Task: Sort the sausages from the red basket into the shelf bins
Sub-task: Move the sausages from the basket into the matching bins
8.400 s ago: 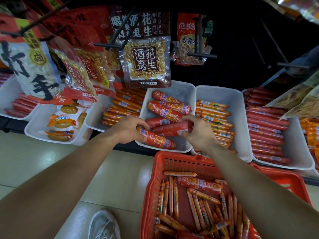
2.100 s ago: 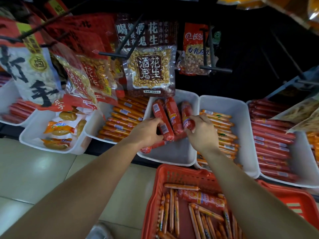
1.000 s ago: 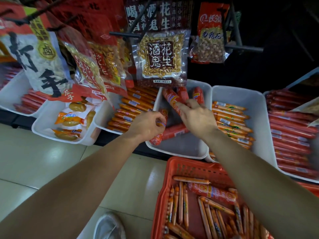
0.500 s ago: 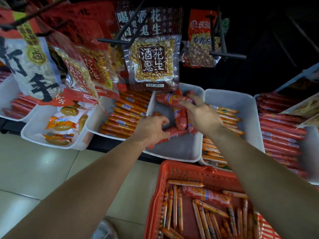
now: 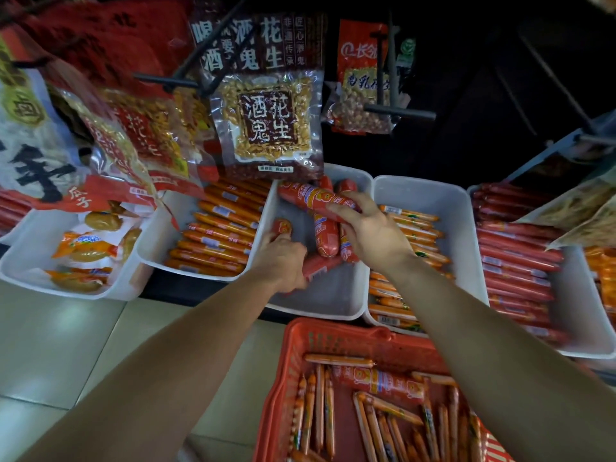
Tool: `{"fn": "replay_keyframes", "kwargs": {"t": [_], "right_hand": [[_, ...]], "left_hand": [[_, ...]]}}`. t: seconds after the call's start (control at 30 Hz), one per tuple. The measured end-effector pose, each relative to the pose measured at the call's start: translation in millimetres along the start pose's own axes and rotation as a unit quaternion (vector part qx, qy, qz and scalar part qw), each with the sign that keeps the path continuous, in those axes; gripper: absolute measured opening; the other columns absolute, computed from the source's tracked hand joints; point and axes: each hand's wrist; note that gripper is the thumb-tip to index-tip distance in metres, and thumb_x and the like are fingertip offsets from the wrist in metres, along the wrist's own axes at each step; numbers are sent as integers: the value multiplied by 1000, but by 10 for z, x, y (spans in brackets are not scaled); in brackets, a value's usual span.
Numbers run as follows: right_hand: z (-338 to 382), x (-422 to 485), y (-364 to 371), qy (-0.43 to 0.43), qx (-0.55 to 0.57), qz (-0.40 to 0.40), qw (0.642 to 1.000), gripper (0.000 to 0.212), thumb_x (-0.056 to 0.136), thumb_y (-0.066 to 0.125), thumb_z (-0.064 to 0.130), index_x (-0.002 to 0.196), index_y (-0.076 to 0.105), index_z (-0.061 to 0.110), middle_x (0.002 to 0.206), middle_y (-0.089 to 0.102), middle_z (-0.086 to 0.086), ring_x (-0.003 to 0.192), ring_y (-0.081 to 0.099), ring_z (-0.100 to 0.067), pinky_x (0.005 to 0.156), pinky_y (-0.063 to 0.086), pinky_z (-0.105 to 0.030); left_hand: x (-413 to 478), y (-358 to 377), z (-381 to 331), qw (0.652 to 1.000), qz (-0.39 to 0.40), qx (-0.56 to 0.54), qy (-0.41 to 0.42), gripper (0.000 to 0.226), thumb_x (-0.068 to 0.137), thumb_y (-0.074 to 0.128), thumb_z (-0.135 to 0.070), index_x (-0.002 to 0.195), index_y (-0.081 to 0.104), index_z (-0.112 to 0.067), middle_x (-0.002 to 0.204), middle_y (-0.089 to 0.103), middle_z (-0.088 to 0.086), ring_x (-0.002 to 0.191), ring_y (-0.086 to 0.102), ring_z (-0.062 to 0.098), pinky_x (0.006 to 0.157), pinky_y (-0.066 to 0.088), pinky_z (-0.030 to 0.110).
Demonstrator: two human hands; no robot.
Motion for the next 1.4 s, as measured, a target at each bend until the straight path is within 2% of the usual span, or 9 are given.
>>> {"fn": "replay_keyframes", "kwargs": {"t": [0.2,0.37,0.6,0.77,0.87,0.97,1.03,1.23,1.4], "right_hand": [[-8,-52,-17,13,72,-2,997,52,95,53,16,143,48,34,152,31,-5,125,51,-37,98,50,-49],[58,-203,38,36,104,46,993,51,94,55,19,141,50,37,143,34,-3,121,53,-33,99,49,-42],[491,-553,240,96,142,36,984,48,89,69,28,136,56,31,129,44,1,105,62,-26,95,52,-41],[617,-686,229,107,243,65,962,19,90,67,23,108,73,25,98,72,10,88,67,-8,86,56,-34],[544,-611,126,125,195,26,972,23,91,57,28,110,71,29,102,75,7,95,69,-17,86,57,-35],[413,-479,36,131,170,3,977,24,92,55,19,109,71,24,109,70,0,98,67,-22,86,55,-36],[328,-381,37,123,134,27,983,31,91,53,18,119,68,20,121,63,-5,108,62,-28,92,52,-39],[116,23,13,107,-13,65,992,67,89,55,36,151,32,25,153,32,-7,139,34,-31,114,31,-48],[26,321,167,97,-64,148,982,99,87,53,56,157,-10,26,166,1,-4,152,4,-27,120,10,-52]], "left_hand": [[-366,-236,49,940,-22,-333,-72,34,69,78,-42,99,73,-25,87,70,-6,81,66,13,76,56,31],[-803,-441,407,926,-33,-355,-122,26,72,81,-48,80,75,-24,68,72,-9,65,68,5,67,58,33],[-1208,-472,654,826,-177,-489,-216,35,70,76,-59,85,74,-28,74,75,-8,71,73,14,75,60,40],[-980,-314,160,853,-217,-429,-204,25,91,66,-39,105,68,-18,88,72,3,83,69,23,70,45,27],[-850,-162,-29,863,-178,-443,-162,47,94,63,-36,134,53,-16,116,67,4,106,64,22,91,50,31],[-754,-39,-31,918,-96,-374,-94,70,94,62,-37,153,28,-17,145,51,4,126,55,22,107,46,38],[-695,-59,19,945,-78,-309,-70,53,95,60,-31,143,46,-15,140,55,4,123,58,25,103,49,38],[-509,-286,152,939,-142,-290,-118,25,94,62,-28,115,67,-16,112,69,3,91,67,17,80,56,29],[-371,-344,174,953,-115,-271,-76,57,91,64,-32,145,46,-22,147,47,2,125,55,23,102,49,39]]}}
Point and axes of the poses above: each hand's wrist, its own x-axis towards the middle knuckle, its own y-axis out of the palm, z = x × y
